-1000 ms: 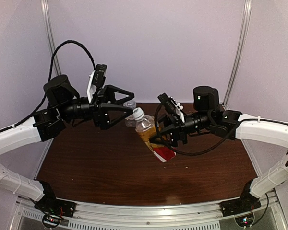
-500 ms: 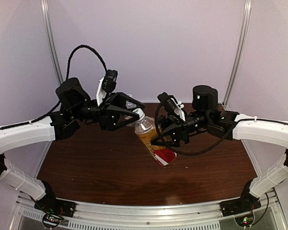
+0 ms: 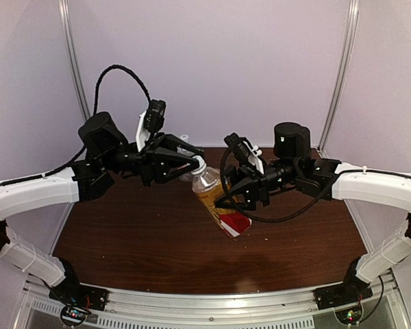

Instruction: Unscrew the bottle caps

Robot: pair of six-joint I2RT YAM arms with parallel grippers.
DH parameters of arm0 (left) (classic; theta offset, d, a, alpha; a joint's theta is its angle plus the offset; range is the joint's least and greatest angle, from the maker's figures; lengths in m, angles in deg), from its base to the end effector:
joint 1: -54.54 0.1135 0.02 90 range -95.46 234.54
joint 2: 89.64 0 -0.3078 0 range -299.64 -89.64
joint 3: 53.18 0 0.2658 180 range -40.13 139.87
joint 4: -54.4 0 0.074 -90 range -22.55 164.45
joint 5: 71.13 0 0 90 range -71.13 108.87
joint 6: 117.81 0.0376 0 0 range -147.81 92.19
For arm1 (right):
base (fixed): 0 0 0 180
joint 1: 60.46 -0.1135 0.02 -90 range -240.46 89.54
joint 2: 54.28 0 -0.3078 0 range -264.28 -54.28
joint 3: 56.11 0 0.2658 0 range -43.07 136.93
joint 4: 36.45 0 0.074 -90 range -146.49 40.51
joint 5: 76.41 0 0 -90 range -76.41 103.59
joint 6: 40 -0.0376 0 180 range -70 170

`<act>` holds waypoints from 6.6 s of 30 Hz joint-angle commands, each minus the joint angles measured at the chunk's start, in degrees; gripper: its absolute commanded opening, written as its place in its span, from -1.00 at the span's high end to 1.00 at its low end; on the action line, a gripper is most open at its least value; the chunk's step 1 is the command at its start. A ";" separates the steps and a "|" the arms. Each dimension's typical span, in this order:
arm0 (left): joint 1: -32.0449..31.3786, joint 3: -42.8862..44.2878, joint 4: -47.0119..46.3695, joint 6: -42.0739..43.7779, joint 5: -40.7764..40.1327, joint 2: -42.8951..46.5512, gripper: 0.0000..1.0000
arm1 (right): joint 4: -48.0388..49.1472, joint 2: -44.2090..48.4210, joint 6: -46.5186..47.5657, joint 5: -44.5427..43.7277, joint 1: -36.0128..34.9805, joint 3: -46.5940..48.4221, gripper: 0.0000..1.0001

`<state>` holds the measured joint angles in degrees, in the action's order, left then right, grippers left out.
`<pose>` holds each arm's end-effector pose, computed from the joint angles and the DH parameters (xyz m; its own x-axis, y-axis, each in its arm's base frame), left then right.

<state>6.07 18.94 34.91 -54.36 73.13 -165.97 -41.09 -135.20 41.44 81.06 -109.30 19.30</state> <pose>0.1793 -0.2485 0.4184 -0.2712 -0.0876 -0.9585 0.9336 -0.2661 -0.2398 0.1865 0.2661 0.3763 -0.2467 -0.1956 -0.9492 -0.8598 -0.4078 0.3075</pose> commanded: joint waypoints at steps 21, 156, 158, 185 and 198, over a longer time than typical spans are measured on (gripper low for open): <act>-6.74 4.64 19.88 -7.76 -47.71 1.57 0.57 | -5.12 4.42 5.67 -42.39 -0.25 0.83 -0.04; -1.40 4.51 20.90 17.83 -10.38 10.34 -0.60 | -11.94 0.69 11.26 -3.46 -1.22 5.01 -0.05; -1.22 4.92 20.19 17.80 -8.25 9.55 -0.57 | -11.80 0.60 11.07 -2.61 -1.33 5.17 -0.05; -0.75 4.40 13.42 12.62 3.14 2.29 0.09 | -9.81 -0.20 9.63 -0.58 -1.65 5.22 -0.02; -0.75 2.85 11.98 11.97 2.51 1.97 0.08 | -9.81 -0.11 9.51 -1.33 -1.70 5.39 -0.02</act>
<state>4.96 22.72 50.19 -41.70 75.28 -163.48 -52.69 -135.29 51.19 79.44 -110.66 22.71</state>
